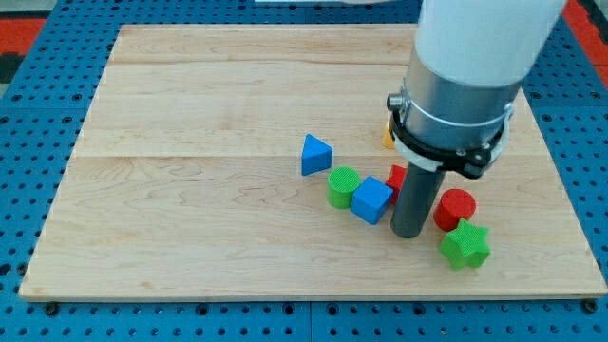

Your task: Move green star along with the red circle into the red star

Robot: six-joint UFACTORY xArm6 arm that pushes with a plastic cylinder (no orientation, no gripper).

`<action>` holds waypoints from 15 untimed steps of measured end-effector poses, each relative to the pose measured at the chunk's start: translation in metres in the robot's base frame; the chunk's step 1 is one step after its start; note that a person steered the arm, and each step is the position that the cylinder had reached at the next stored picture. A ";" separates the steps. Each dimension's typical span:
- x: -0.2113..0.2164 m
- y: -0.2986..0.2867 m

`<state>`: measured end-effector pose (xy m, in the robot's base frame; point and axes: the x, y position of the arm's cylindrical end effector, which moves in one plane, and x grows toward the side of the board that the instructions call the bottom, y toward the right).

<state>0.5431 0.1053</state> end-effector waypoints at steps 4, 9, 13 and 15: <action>-0.064 0.000; 0.075 0.043; 0.060 0.075; 0.008 0.064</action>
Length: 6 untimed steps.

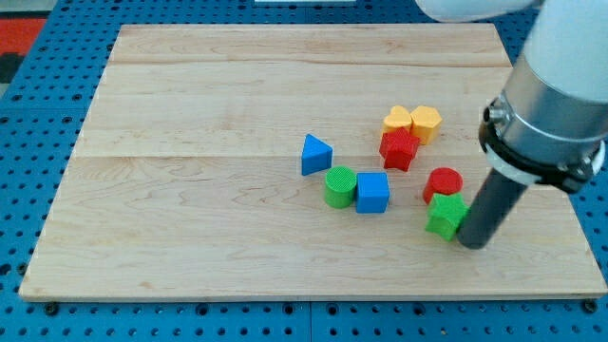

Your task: Move green star along with the red circle into the red star

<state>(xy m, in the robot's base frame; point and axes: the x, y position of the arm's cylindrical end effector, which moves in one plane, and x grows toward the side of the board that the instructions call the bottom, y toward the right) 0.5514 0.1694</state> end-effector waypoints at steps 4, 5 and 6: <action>-0.053 -0.018; -0.056 -0.033; -0.062 -0.057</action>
